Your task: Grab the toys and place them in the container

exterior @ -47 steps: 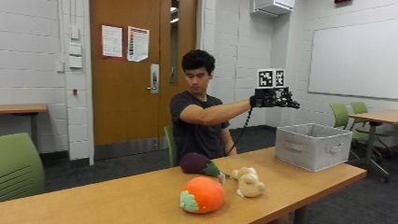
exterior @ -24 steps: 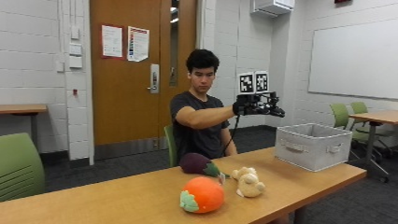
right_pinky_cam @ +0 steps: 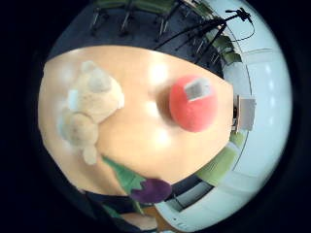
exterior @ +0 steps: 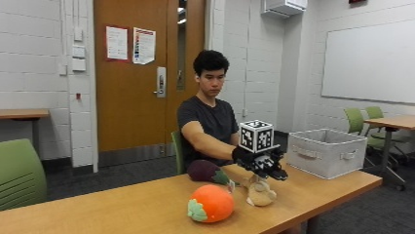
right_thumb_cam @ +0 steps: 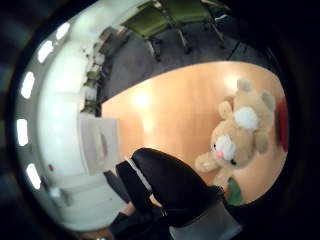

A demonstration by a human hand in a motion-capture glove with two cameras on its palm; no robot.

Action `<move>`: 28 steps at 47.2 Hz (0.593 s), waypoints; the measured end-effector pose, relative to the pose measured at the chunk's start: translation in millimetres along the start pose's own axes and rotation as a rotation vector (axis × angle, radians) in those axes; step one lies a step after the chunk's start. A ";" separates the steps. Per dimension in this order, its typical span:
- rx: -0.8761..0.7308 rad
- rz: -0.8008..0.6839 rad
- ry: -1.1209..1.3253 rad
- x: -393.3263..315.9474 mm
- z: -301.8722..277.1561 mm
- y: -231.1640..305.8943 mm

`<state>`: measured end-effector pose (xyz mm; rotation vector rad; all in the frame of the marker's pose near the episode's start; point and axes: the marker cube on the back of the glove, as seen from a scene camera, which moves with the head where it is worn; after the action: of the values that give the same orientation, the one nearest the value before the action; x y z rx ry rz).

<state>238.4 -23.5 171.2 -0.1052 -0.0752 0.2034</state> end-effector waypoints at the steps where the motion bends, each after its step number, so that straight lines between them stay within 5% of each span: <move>1: -0.005 0.002 0.002 1.3 6.2 -1.4; 28: -0.194 0.064 0.035 32.2 74.8 17.5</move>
<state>260.0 7.3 245.4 -0.3046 -0.0565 0.2579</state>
